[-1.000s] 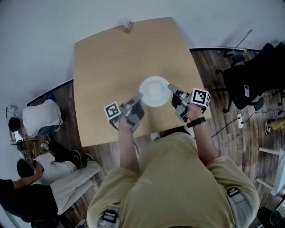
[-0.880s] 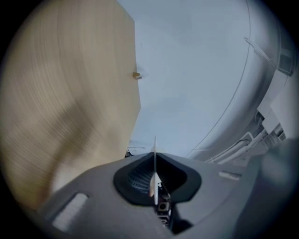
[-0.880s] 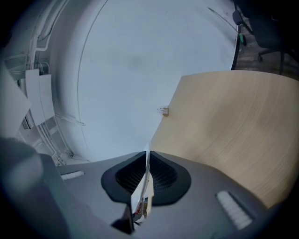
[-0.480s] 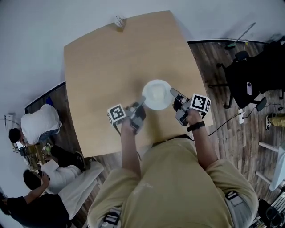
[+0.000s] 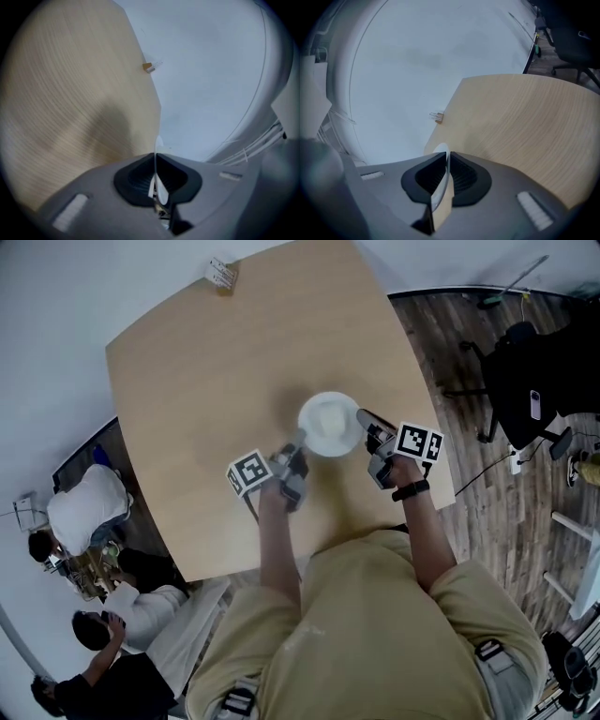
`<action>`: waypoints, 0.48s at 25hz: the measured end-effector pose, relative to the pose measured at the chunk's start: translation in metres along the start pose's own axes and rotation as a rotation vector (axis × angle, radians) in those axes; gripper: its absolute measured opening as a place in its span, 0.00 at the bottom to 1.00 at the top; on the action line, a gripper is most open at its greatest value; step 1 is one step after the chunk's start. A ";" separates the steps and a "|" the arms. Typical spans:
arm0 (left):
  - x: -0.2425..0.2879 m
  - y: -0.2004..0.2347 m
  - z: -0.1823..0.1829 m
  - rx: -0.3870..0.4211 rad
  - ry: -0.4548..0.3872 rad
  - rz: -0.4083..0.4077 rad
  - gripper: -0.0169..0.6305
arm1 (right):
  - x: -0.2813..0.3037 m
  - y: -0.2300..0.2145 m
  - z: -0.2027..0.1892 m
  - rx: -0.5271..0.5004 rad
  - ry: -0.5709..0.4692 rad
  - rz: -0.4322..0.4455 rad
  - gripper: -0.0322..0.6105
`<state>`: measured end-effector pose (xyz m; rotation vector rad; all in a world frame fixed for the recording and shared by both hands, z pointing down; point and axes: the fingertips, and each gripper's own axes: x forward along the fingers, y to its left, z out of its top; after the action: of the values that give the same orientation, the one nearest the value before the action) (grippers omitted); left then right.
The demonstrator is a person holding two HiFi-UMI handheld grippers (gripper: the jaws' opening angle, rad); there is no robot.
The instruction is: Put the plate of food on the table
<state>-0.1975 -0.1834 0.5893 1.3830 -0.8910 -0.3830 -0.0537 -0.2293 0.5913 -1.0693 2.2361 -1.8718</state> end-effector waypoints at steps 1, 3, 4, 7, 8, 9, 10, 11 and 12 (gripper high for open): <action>0.007 0.003 0.004 0.004 0.000 0.010 0.05 | 0.005 -0.006 0.004 -0.002 0.002 -0.011 0.09; 0.020 0.010 0.012 0.005 -0.006 0.021 0.05 | 0.014 -0.016 0.012 0.002 0.000 -0.023 0.09; 0.027 0.013 0.017 0.005 -0.010 0.025 0.05 | 0.018 -0.021 0.017 0.005 -0.003 -0.026 0.09; 0.047 0.019 0.025 0.018 -0.017 0.048 0.05 | 0.026 -0.035 0.030 0.012 -0.012 -0.040 0.09; 0.054 0.021 0.027 0.025 -0.018 0.060 0.05 | 0.029 -0.039 0.034 0.014 -0.013 -0.046 0.10; 0.060 0.023 0.030 0.032 -0.019 0.072 0.05 | 0.032 -0.044 0.038 0.017 -0.015 -0.053 0.10; 0.066 0.025 0.033 0.037 -0.021 0.084 0.05 | 0.036 -0.049 0.043 0.020 -0.015 -0.060 0.10; 0.072 0.028 0.037 0.042 -0.024 0.096 0.05 | 0.040 -0.053 0.046 0.022 -0.015 -0.066 0.10; 0.077 0.031 0.041 0.047 -0.028 0.108 0.05 | 0.045 -0.057 0.049 0.024 -0.013 -0.070 0.10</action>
<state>-0.1863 -0.2596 0.6403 1.3688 -0.9987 -0.3010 -0.0390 -0.2969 0.6457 -1.1680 2.1913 -1.9067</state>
